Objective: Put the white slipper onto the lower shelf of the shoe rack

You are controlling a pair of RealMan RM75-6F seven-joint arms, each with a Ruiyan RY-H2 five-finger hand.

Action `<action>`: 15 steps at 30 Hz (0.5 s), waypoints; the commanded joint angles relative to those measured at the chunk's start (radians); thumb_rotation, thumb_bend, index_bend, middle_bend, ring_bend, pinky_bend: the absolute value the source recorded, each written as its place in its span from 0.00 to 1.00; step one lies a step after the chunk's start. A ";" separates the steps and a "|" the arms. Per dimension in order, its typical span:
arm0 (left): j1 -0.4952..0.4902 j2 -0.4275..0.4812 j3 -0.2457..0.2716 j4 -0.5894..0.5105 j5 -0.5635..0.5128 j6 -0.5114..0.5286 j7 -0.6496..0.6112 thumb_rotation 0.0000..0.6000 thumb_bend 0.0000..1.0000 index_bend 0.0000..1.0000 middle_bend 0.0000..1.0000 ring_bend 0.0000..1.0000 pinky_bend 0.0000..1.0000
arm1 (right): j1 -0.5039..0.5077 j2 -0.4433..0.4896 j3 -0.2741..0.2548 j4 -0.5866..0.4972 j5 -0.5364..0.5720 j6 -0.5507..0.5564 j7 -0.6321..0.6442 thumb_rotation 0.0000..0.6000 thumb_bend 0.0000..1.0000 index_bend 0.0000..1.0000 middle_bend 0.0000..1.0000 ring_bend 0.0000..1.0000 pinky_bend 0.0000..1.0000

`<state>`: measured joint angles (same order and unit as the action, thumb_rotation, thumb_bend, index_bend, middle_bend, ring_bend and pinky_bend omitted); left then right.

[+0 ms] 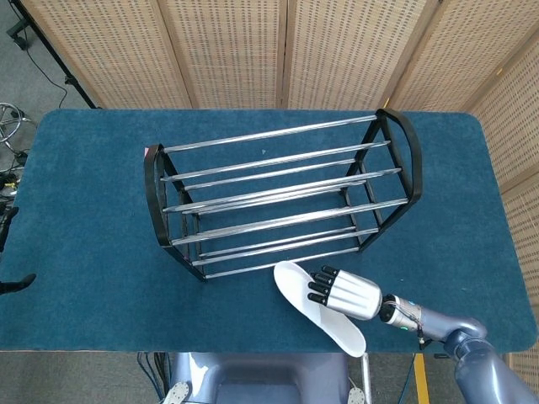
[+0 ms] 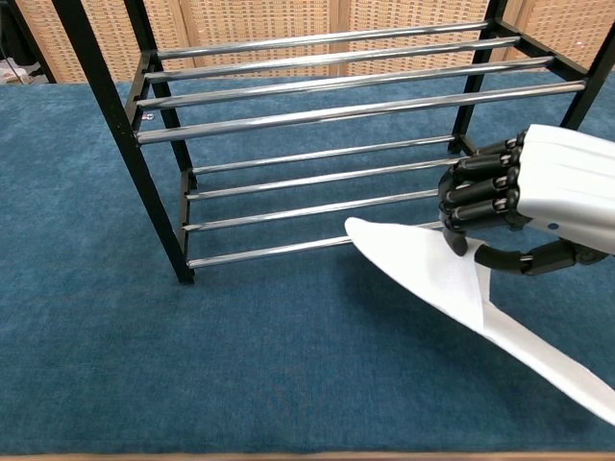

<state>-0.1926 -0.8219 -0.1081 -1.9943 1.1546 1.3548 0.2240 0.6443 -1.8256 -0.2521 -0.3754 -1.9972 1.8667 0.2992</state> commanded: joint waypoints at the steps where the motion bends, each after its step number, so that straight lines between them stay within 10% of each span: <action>1: 0.000 0.000 0.000 0.000 0.000 -0.001 -0.001 1.00 0.14 0.00 0.00 0.00 0.04 | -0.005 0.001 0.004 -0.001 0.006 0.010 0.008 1.00 0.52 0.61 0.55 0.42 0.54; 15: -0.001 0.003 0.003 -0.006 0.006 -0.005 -0.004 1.00 0.14 0.00 0.00 0.00 0.04 | -0.024 -0.010 0.025 0.016 0.042 -0.001 0.027 1.00 0.52 0.61 0.56 0.44 0.56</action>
<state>-0.1932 -0.8193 -0.1050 -1.9999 1.1607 1.3505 0.2208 0.6212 -1.8346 -0.2287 -0.3609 -1.9568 1.8657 0.3251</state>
